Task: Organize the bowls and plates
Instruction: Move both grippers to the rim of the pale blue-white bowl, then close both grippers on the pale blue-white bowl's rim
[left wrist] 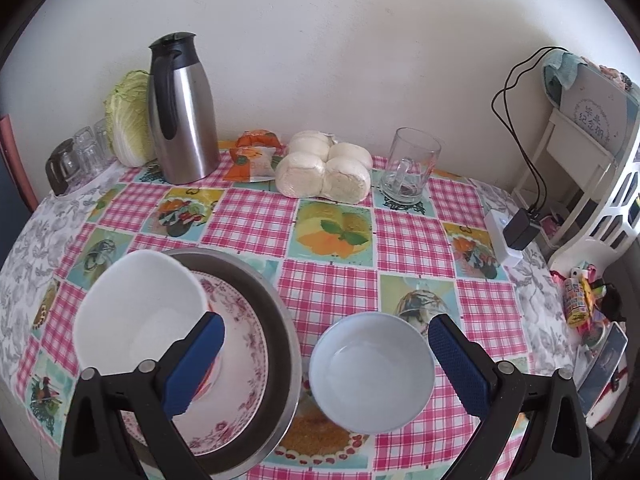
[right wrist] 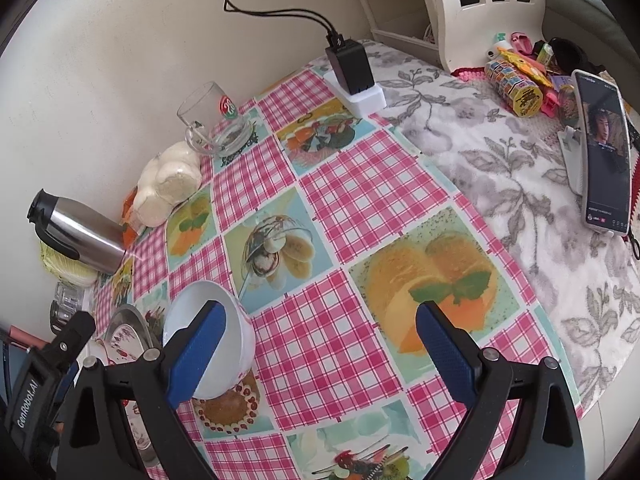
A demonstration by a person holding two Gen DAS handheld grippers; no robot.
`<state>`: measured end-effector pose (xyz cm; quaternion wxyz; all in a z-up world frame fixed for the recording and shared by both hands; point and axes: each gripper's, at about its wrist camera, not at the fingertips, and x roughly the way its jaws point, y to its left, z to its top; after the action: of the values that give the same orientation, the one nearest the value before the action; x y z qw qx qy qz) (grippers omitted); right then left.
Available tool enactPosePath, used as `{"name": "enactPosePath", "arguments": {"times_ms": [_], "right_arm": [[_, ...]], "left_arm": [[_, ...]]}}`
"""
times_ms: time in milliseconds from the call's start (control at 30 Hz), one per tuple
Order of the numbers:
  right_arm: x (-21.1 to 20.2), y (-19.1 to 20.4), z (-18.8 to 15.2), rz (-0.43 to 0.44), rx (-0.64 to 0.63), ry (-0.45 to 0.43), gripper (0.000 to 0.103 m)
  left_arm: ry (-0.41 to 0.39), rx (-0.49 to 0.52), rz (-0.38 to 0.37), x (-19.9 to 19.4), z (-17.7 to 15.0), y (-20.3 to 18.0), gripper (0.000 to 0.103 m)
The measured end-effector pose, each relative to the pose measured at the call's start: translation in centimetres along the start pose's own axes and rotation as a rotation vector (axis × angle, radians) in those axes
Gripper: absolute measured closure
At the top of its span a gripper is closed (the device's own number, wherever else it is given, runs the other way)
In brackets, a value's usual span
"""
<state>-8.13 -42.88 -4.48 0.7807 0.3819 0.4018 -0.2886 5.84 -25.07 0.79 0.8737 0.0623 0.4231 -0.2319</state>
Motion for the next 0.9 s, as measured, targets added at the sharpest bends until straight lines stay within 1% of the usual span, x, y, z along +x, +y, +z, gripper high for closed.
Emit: {"name": "enactPosePath", "arguments": {"times_ms": [133, 267, 500, 600, 700, 767, 867, 900], "right_arm": [[1.3, 0.4, -0.1, -0.008, -0.007, 0.027, 0.007], [2.5, 1.1, -0.4, -0.01, -0.028, 0.05, 0.007], [4.7, 2.6, -1.1, -0.03, -0.086, 0.096, 0.007], [5.3, 2.8, -1.3, -0.041, -0.074, 0.079, 0.007], [5.9, 3.1, -1.4, -0.032, -0.086, 0.074, 0.007], [6.3, 3.4, -1.4, -0.042, -0.101, 0.071, 0.007], [6.7, 3.7, -1.6, -0.028, -0.102, 0.059, 0.007], [6.7, 3.8, -1.6, -0.025, -0.097, 0.052, 0.007]], "left_arm": [[0.027, 0.015, -0.012, 1.2, 0.1, -0.5, 0.0], [0.069, 0.055, -0.008, 2.4, 0.2, -1.1, 0.0], [0.105, 0.111, -0.006, 4.3, 0.0, -2.0, 0.0], [0.11, 0.12, 0.006, 5.1, -0.1, -2.1, 0.0], [0.126, 0.123, 0.011, 6.0, -0.1, -1.9, 0.001], [0.119, 0.131, 0.028, 6.3, -0.1, -1.7, 0.004], [0.107, 0.147, 0.046, 6.4, 0.0, -1.7, 0.01], [0.105, 0.152, 0.047, 6.5, 0.0, -1.7, 0.01]]}}
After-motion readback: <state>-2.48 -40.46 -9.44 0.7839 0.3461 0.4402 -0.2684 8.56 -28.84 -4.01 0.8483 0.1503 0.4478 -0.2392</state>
